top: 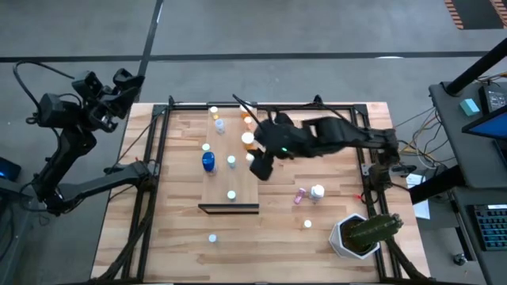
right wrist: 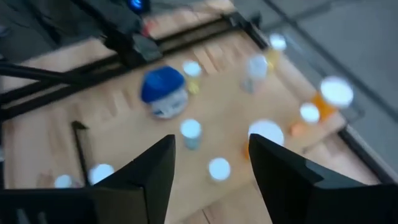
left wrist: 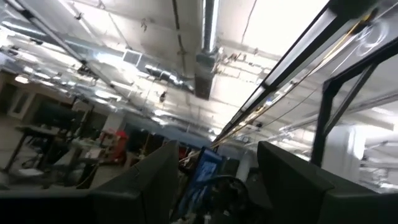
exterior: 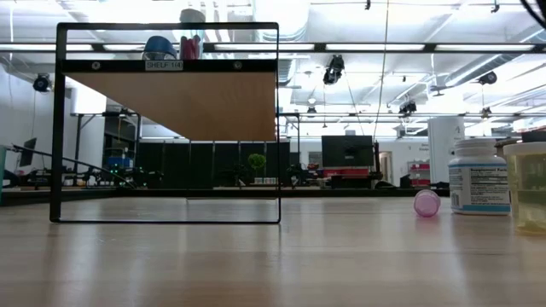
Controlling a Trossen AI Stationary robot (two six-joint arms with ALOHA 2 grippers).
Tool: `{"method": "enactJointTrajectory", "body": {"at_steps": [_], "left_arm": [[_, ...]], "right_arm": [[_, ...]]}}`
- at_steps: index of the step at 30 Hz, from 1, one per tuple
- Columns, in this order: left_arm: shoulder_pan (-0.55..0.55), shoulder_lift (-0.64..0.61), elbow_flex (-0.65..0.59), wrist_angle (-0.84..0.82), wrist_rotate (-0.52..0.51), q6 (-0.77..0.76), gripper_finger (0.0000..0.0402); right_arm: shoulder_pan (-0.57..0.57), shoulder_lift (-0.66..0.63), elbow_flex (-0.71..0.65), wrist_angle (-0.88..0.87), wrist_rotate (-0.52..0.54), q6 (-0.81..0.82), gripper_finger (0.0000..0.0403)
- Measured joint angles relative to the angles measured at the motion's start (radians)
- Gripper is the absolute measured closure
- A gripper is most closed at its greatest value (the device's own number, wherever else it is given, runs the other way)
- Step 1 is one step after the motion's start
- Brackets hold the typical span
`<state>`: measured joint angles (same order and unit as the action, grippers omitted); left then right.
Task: Pick and place medicine bottles onto shelf by color
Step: Put the blue pill bottle on the shelf
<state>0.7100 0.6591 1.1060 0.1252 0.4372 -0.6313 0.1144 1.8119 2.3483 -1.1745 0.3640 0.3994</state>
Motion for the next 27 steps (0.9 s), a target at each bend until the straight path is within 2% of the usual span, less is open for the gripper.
{"method": "enactJointTrajectory", "body": {"at_steps": [4, 7, 12, 19, 27], "left_arm": [[-0.016, 0.041, 0.028, 0.119, 0.000, -0.050, 0.0198], [-0.037, 0.087, 0.057, 0.246, 0.000, -0.122, 0.0198], [-0.100, 0.164, 0.111, 0.386, -0.006, -0.148, 0.0198], [-0.195, 0.320, 0.246, 0.406, -0.139, -0.122, 0.0198], [-0.453, 0.567, 0.449, 0.452, -0.169, -0.118, 0.0198]], "right_arm": [[0.056, -0.040, -0.023, 0.057, 0.019, -0.084, 0.0217], [0.099, -0.075, -0.090, 0.075, 0.081, -0.129, 0.0222], [0.141, -0.204, -0.321, 0.182, 0.129, -0.181, 0.0227], [0.136, -0.463, -0.690, 0.381, 0.081, -0.207, 0.0227], [0.136, -0.676, -0.945, 0.509, 0.081, -0.204, 0.0227]]}}
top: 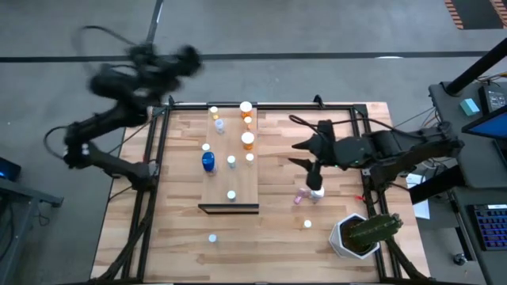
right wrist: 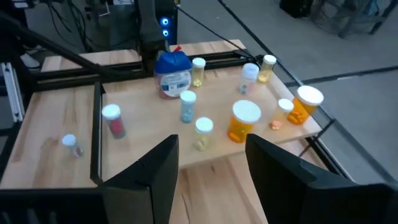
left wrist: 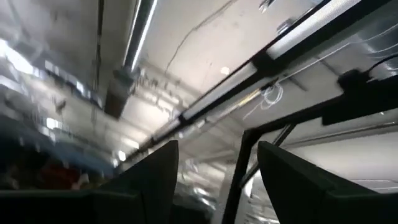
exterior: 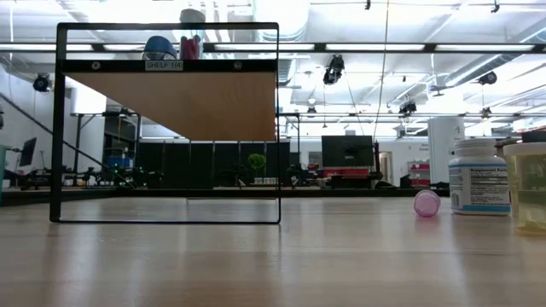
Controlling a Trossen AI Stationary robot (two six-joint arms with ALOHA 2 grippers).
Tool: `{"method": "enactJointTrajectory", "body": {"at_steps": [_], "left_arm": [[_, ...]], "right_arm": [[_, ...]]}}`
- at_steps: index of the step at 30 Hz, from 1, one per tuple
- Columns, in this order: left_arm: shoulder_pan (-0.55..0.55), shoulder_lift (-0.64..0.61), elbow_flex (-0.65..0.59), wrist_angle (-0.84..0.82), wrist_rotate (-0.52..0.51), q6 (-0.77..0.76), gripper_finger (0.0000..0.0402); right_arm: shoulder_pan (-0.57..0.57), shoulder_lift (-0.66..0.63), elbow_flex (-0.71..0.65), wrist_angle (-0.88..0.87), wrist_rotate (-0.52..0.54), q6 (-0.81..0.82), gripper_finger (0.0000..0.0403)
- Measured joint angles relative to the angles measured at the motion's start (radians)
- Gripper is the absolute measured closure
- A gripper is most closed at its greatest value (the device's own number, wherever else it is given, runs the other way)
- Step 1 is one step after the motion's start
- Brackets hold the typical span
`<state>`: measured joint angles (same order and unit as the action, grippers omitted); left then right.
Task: Pick and place medicine bottles onto shelf by color
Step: Put the blue pill bottle on the shelf
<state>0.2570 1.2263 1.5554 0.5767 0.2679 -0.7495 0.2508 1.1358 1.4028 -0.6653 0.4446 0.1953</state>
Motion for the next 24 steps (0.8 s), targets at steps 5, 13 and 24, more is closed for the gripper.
{"method": "enactJointTrajectory", "body": {"at_steps": [5, 13, 24], "left_arm": [[-0.225, 0.115, 0.097, -0.204, -0.039, -0.009, 0.0198], [-0.515, 0.117, 0.298, -1.113, -0.267, -0.153, 0.0199], [-0.951, 0.281, 0.348, -1.642, -0.340, -1.005, 0.0233]], "right_arm": [[0.000, -0.090, -0.093, 0.022, 0.000, -0.055, 0.0227], [0.000, -0.178, -0.164, 0.023, -0.002, -0.039, 0.0227], [0.000, -0.200, -0.180, 0.019, -0.007, -0.033, 0.0227]]}}
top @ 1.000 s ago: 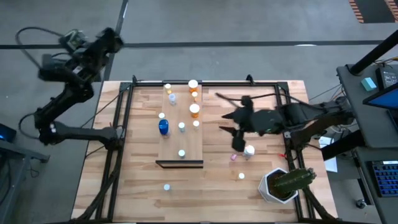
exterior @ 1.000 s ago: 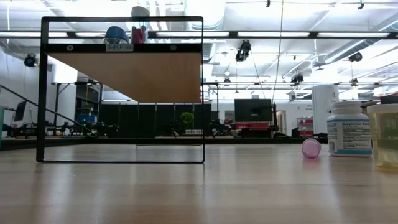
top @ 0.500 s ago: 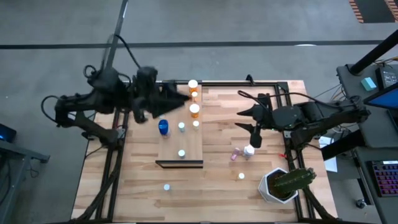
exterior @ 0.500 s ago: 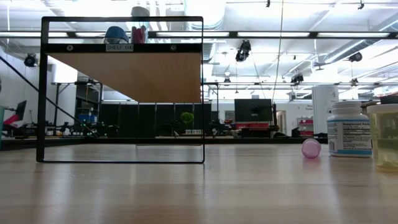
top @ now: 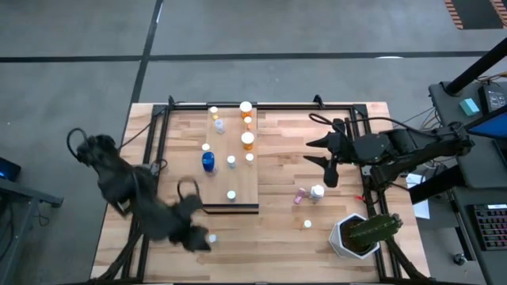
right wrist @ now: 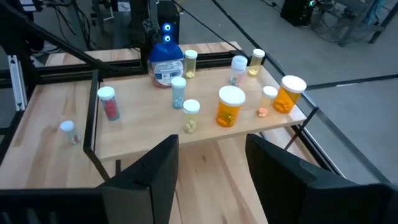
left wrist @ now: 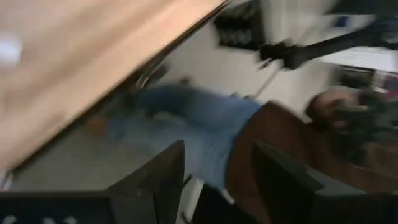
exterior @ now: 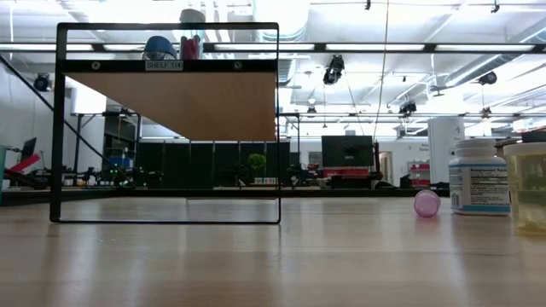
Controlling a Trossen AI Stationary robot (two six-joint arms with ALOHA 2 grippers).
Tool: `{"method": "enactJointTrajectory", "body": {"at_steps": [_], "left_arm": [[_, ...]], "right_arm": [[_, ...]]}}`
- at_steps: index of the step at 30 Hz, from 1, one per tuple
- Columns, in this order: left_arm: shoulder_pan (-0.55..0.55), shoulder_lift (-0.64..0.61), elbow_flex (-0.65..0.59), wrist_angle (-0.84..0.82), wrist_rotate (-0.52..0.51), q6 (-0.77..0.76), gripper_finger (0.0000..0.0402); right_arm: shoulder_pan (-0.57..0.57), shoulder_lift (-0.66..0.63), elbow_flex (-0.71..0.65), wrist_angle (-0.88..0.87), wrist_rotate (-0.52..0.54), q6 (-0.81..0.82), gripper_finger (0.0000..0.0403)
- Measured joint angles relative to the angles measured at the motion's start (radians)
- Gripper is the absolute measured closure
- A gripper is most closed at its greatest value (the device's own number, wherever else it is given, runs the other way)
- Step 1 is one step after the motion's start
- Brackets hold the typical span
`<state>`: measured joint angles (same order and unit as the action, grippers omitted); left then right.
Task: Pick and place medicine bottles onto shelf by color
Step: Put the blue pill bottle on the shelf
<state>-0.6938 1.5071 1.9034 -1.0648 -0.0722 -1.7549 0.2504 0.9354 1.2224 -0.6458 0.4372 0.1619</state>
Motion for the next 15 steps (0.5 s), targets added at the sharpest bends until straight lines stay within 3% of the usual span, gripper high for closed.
{"method": "enactJointTrajectory", "body": {"at_steps": [3, 10, 15], "left_arm": [[-0.044, 0.072, 0.000, -0.048, 0.017, -0.127, 0.0242], [-0.053, 0.244, -0.069, -0.149, 0.097, -0.251, 0.0249], [-0.049, 0.326, -0.146, -0.118, 0.102, -0.334, 0.0243]], "right_arm": [[0.000, 0.009, 0.000, 0.000, 0.000, -0.017, 0.0227], [0.000, 0.018, 0.000, -0.001, -0.001, -0.037, 0.0227], [0.000, 0.022, 0.000, -0.001, -0.001, -0.066, 0.0227]]}}
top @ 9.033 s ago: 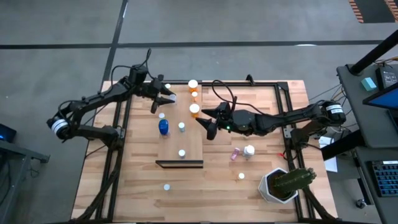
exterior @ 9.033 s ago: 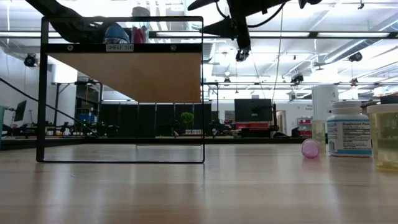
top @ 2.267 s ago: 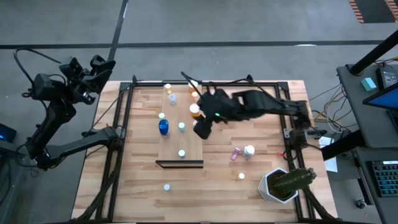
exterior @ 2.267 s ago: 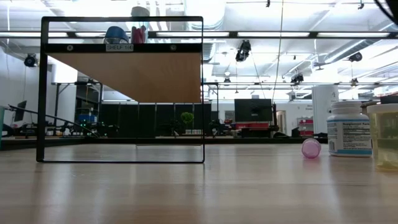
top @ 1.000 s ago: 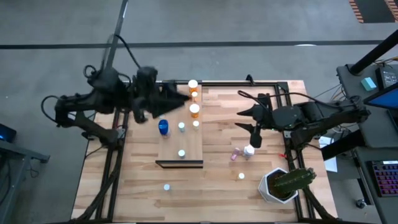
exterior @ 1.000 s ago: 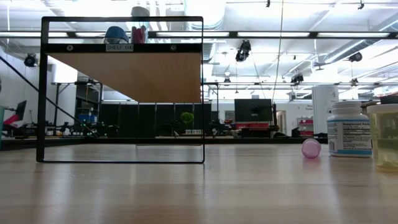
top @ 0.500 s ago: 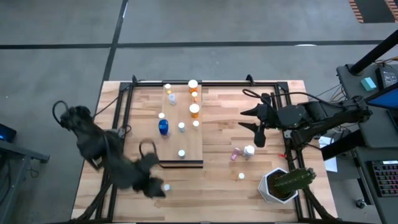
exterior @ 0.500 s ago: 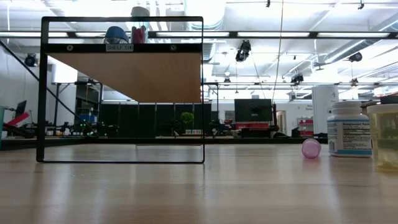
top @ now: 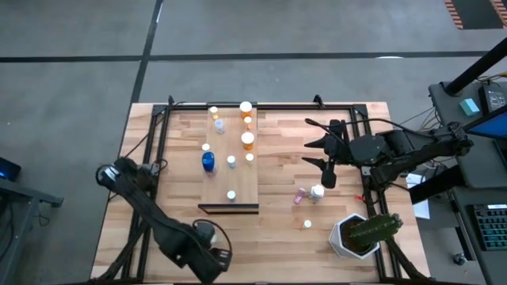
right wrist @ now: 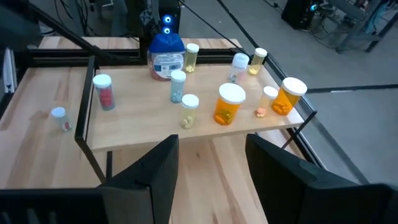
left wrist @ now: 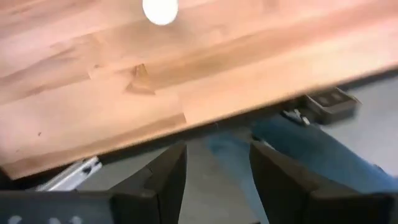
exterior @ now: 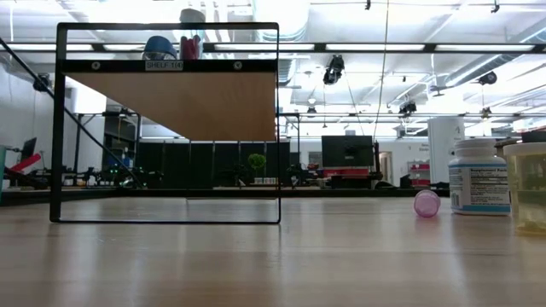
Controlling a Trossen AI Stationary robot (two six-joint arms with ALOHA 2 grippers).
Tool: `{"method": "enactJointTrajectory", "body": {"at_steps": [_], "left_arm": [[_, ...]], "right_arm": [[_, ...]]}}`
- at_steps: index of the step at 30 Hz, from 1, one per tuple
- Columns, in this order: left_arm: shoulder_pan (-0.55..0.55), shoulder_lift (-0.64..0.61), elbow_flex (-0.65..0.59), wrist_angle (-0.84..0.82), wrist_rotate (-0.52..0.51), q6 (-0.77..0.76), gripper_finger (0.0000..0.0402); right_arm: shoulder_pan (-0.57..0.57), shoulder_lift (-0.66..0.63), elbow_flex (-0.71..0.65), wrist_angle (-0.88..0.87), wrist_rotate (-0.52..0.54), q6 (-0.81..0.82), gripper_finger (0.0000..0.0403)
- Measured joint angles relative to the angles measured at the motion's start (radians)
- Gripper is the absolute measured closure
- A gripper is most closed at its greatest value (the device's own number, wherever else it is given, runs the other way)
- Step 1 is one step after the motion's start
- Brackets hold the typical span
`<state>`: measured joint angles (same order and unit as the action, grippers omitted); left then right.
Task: Pick and place medicine bottles onto shelf by color
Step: Put the blue pill bottle on the shelf
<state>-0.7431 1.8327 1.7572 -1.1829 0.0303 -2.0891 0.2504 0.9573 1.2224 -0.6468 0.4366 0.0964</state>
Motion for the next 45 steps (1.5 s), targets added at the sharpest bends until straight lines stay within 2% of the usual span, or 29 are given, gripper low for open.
{"method": "enactJointTrajectory", "body": {"at_steps": [6, 9, 14, 17, 22, 33, 45], "left_arm": [[0.015, 0.018, -0.086, 0.029, -0.001, -0.051, 0.0187], [0.029, 0.022, -0.136, 0.027, -0.017, -0.021, 0.0158], [0.037, 0.022, -0.205, 0.031, -0.132, 0.044, 0.0147], [0.042, 0.021, -0.244, 0.033, -0.141, 0.045, 0.0150], [0.042, 0.021, -0.306, 0.137, -0.145, 0.044, 0.0153], [0.050, 0.030, -0.344, 0.163, -0.159, 0.042, 0.0158], [0.050, 0.030, -0.358, 0.174, -0.159, 0.027, 0.0247]], "right_arm": [[0.000, 0.000, 0.000, 0.000, 0.000, 0.008, 0.0227], [0.000, 0.000, 0.000, 0.000, 0.000, 0.001, 0.0227], [0.000, 0.000, 0.000, -0.002, 0.000, 0.014, 0.0227], [0.000, 0.000, 0.000, -0.003, 0.000, 0.007, 0.0227], [0.000, 0.001, 0.000, -0.007, 0.000, 0.007, 0.0227], [0.000, 0.001, 0.000, -0.007, 0.000, 0.006, 0.0227], [0.000, 0.001, 0.000, -0.007, 0.000, 0.007, 0.0227]]}}
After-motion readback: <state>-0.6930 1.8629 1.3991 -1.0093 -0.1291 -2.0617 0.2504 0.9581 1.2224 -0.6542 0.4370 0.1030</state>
